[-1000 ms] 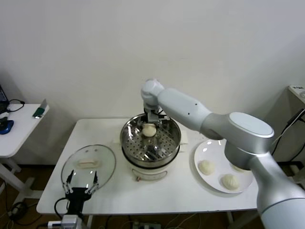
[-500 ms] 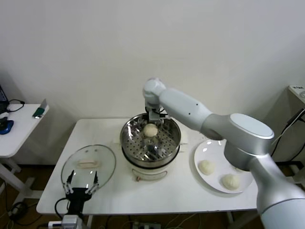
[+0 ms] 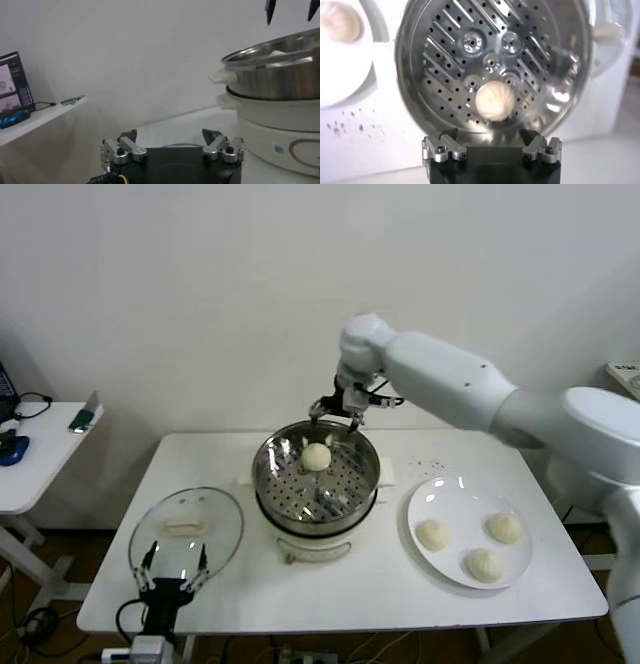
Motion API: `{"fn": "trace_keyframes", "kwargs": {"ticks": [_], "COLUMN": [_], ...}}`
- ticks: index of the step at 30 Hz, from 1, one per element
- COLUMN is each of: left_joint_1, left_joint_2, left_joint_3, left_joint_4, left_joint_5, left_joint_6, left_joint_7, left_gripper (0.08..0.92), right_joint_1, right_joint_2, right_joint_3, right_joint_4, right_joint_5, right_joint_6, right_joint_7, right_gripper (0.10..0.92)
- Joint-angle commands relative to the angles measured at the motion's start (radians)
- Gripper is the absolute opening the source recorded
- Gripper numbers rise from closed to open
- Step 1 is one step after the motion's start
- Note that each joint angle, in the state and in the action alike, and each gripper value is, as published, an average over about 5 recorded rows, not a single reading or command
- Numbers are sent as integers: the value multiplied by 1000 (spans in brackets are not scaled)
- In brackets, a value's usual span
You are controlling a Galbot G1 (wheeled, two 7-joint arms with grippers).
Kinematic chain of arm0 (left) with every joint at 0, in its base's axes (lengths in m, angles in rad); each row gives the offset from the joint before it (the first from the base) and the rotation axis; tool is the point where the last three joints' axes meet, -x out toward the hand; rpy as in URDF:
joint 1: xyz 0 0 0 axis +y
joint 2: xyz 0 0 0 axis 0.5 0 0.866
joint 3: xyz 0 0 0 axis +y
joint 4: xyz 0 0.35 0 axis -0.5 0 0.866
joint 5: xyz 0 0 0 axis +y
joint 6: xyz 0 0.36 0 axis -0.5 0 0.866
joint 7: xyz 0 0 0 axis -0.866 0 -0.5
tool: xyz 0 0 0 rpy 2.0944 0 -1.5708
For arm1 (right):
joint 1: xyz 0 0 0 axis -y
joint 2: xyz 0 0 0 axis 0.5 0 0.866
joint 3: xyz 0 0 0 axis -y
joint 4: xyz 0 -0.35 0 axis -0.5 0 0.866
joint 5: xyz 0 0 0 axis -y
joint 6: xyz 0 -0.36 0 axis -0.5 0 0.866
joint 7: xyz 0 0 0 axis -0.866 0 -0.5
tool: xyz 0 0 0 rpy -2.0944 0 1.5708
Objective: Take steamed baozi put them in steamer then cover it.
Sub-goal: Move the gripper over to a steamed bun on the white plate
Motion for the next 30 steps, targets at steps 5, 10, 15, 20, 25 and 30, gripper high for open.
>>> {"fn": "trace_keyframes", "kwargs": {"ticks": [5,10,15,20,25,30], "left_joint_1": [12,21,29,38,44,48], "left_joint_2": [3,1,1,-1,-4,-4], "left_joint_3": [-3,-5,-5,-6,-9,-13], "left_joint_4": [-14,-17,-23,-23,-25,-27], "left_joint_5": [-7,-7,-6,-4,-3,-3], "left_joint_6": [-1,-4,-3,-5,-4,-4], "left_joint_7": [2,2,3,4,4,6], "left_gripper": [823,823,823,823,823,823], "right_joint_1": [184,99,1,-134,-236,-307], "right_joint_2": [-355,-440,-463,-451,-418,-394], "right_joint_3": [-355,-372,-358,-284,-215,-170], "right_joint_4": [250,292,279,226,171,135], "right_joint_5": [706,695,621,523,452,416], "right_joint_6": [-707,-777,-771,-761,-752,-747], "right_joint_7": [25,12,-23,-47,-52,-48], "right_gripper": [823,823,823,823,823,823]}}
